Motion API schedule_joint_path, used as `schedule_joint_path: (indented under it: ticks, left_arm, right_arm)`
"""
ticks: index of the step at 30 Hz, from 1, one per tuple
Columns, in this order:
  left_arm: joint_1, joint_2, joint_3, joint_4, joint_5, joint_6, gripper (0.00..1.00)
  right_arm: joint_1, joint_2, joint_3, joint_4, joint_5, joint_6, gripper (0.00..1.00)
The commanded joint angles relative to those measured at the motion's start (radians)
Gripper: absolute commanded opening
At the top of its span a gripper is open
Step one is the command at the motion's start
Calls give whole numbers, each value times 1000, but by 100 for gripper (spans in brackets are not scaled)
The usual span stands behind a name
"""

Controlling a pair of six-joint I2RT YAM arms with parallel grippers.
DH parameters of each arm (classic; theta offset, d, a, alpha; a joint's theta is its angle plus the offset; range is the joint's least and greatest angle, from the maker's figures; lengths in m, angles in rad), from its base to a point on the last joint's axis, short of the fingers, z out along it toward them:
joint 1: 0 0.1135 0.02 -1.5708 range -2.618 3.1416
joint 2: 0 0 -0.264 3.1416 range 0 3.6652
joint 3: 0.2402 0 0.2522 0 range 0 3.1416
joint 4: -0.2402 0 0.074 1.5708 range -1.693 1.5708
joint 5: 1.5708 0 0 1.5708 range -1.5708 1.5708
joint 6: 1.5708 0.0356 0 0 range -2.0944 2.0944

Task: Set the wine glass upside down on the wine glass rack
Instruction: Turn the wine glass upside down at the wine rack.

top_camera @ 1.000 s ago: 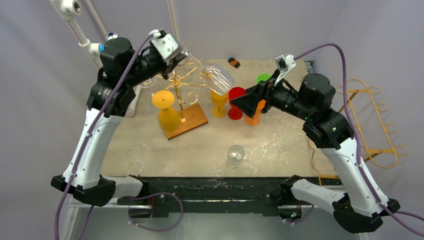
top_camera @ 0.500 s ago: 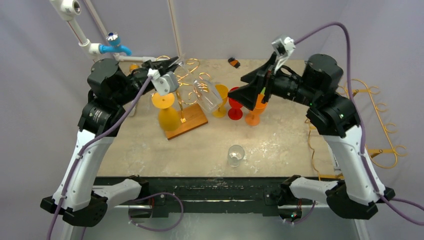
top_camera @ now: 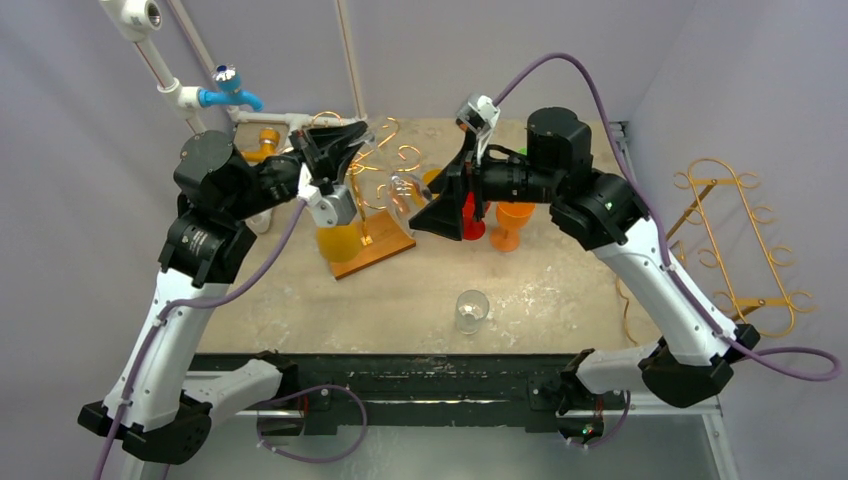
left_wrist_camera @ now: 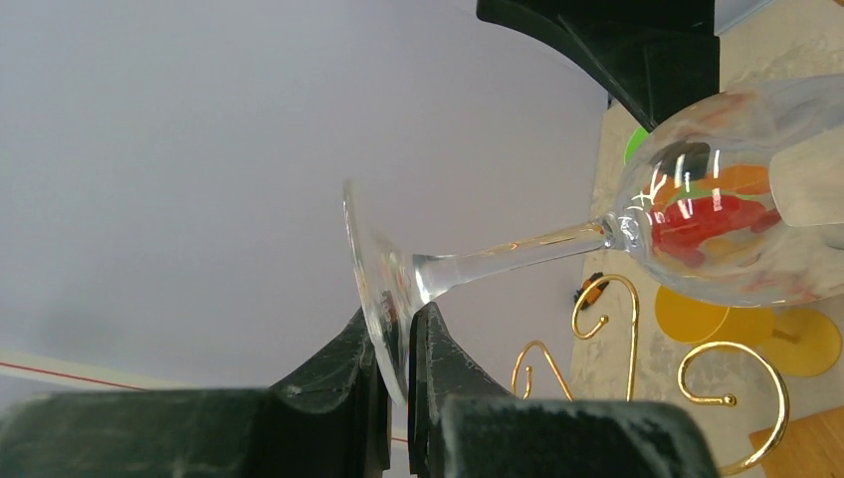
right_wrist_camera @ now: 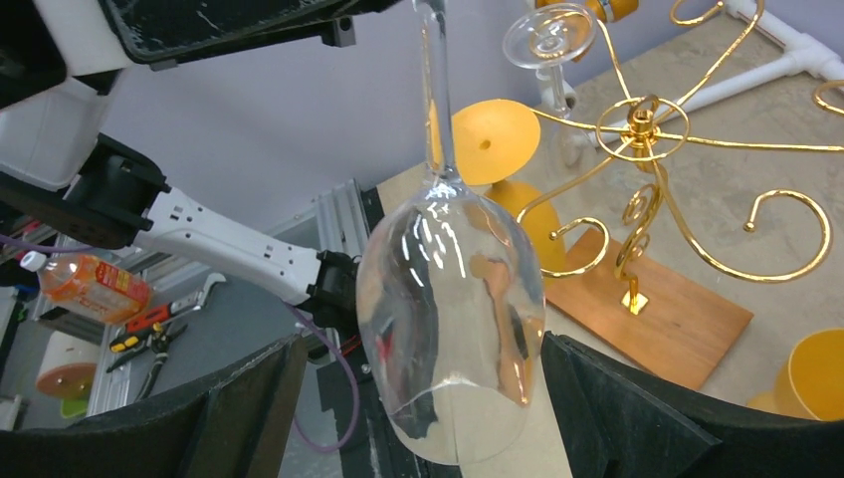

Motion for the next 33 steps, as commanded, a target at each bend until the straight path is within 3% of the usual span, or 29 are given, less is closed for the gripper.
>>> schedule_joint_path:
  ticks: [1, 11, 16, 20, 23, 24, 26, 27, 29, 33]
  left_arm:
    - [0, -26, -3, 85, 105, 100, 0]
    - [0, -46, -25, 84, 173, 217, 0]
    - [0, -61, -35, 60, 199, 249, 0]
    - [0, -67, -29, 13, 202, 256, 0]
    - [0, -73, -26, -46, 209, 276, 31]
    - [0, -78, -31, -57, 202, 276, 46]
    - [0, -86, -41, -82, 174, 273, 86]
    - [0, -89, -41, -103, 153, 269, 94]
    - [0, -93, -39, -146, 115, 260, 100]
    - [0, -122, -60, -169, 40, 191, 100]
  right_arm:
    - [11, -26, -41, 73, -58, -18, 99]
    - [76, -6, -122, 151, 13, 14, 99]
    - [80, -34, -184, 257, 58, 61, 75]
    - [80, -115, -296, 389, 122, 106, 63]
    - [80, -164, -361, 432, 189, 114, 55]
    - [80, -176, -378, 431, 211, 115, 52]
    - [80, -193, -408, 424, 240, 114, 45]
    - [79, -199, -423, 422, 255, 109, 43]
    - [79, -210, -458, 412, 296, 93, 40]
    - [79, -212, -501, 411, 344, 72, 37]
